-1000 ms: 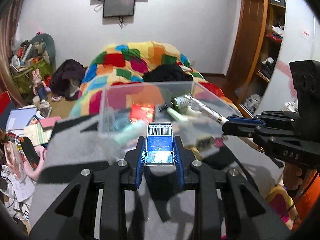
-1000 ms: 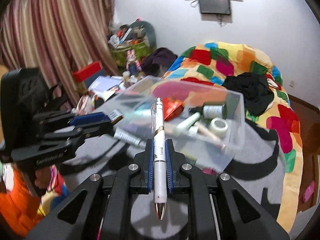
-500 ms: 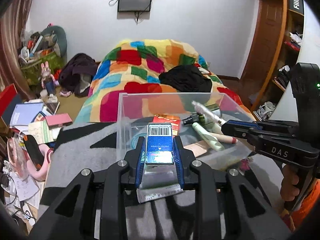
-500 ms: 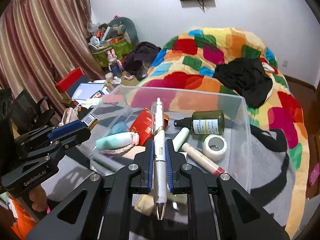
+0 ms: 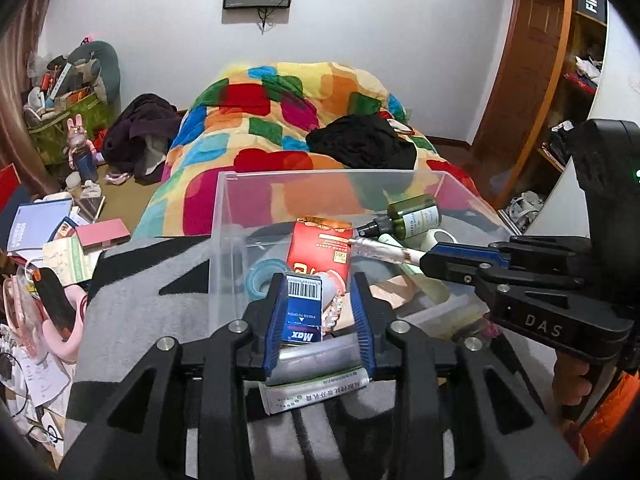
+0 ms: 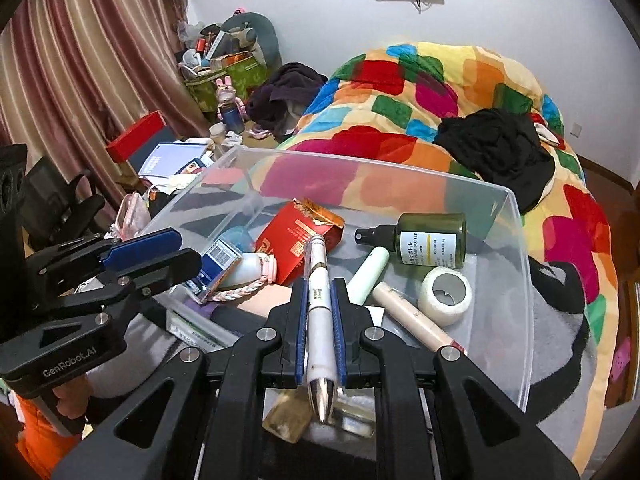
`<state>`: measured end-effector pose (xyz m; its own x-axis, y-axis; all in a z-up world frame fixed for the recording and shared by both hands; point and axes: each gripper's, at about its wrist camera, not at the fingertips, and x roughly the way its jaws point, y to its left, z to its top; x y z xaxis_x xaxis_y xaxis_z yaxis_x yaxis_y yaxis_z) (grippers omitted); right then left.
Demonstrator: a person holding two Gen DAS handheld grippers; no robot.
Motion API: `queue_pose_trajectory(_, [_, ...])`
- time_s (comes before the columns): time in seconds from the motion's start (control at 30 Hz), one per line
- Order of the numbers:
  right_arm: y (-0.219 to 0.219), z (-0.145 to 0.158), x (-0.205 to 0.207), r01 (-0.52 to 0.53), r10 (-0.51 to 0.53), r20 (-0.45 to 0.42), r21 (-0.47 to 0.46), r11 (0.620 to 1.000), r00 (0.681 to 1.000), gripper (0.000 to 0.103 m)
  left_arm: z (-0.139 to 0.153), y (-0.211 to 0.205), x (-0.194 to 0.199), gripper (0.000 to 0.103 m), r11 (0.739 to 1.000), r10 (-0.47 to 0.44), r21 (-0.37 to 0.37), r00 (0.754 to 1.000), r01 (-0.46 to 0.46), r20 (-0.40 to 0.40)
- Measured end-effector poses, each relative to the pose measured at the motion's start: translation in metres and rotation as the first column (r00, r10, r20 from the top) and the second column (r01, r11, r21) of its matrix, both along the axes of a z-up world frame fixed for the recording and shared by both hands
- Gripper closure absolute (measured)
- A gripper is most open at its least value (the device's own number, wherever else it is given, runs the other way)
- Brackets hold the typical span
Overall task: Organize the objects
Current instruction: 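Carry the blue packet and white pen into the box and open both tools, then grasp the white ointment tube with the left tool while the right tool grasps the pink hair clip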
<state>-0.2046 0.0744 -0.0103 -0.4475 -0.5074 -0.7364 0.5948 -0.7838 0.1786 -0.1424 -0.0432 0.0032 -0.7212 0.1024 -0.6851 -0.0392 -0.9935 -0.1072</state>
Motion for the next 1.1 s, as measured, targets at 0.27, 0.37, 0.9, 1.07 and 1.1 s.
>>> queue_pose_trajectory(0.27, [0.016, 0.018, 0.016, 0.008, -0.01, -0.035, -0.041, 0.999, 0.999, 0.075, 0.017, 0.007, 0.021, 0.038, 1.0, -0.003, -0.024, 0.998, 0.002, -0.066])
queue_pose_trajectory(0.37, [0.025, 0.024, 0.023, 0.02, -0.023, -0.07, -0.035, 0.999, 0.997, 0.069, 0.023, 0.008, 0.031, 0.027, 0.999, -0.005, -0.044, 0.996, 0.001, -0.084])
queue_pose_trajectory(0.9, [0.087, 0.0, 0.058, 0.108, -0.104, -0.088, 0.038, 0.993, 0.991, 0.054, -0.035, 0.002, 0.048, 0.011, 0.99, -0.013, -0.139, 0.993, 0.03, 0.12])
queue_pose_trajectory(1.07, [0.086, -0.028, 0.052, 0.108, -0.107, -0.016, 0.083, 0.991, 0.994, 0.054, -0.051, 0.001, 0.03, 0.011, 0.996, -0.023, -0.082, 0.978, 0.041, 0.209])
queue_pose_trajectory(1.1, [0.086, -0.03, 0.05, 0.107, -0.107, -0.005, 0.083, 0.991, 0.994, 0.054, -0.053, 0.002, 0.029, 0.011, 0.996, -0.02, -0.081, 0.976, 0.038, 0.217])
